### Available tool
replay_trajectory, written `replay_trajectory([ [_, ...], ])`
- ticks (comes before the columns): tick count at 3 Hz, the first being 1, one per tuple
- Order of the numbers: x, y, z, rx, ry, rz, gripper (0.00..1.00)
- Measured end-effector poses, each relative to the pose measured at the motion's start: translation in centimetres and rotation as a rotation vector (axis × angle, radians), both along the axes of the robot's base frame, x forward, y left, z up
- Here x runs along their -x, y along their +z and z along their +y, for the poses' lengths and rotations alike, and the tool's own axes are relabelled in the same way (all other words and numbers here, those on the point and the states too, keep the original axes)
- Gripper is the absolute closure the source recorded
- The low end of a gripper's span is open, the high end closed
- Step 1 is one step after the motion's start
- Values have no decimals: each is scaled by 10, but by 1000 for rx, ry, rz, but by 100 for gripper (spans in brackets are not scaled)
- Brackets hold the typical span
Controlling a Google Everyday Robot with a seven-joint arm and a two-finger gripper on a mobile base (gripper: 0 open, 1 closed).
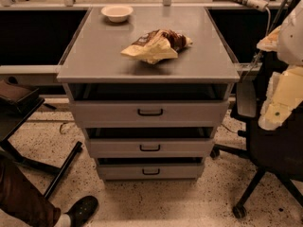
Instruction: Open top drawer
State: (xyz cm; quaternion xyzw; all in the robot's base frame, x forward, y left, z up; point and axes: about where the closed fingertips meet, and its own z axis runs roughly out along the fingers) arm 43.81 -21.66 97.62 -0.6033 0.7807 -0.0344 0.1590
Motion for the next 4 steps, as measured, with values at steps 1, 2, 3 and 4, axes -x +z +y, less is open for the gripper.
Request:
replay_trajectory([
  [1,0,0,0,0,0,0,0],
  [2,-2,-15,6,-3,-9,-36,0],
  [3,-4,-66,27,4,-19,-63,0],
  [4,-22,-120,51,-36,-14,-72,0],
])
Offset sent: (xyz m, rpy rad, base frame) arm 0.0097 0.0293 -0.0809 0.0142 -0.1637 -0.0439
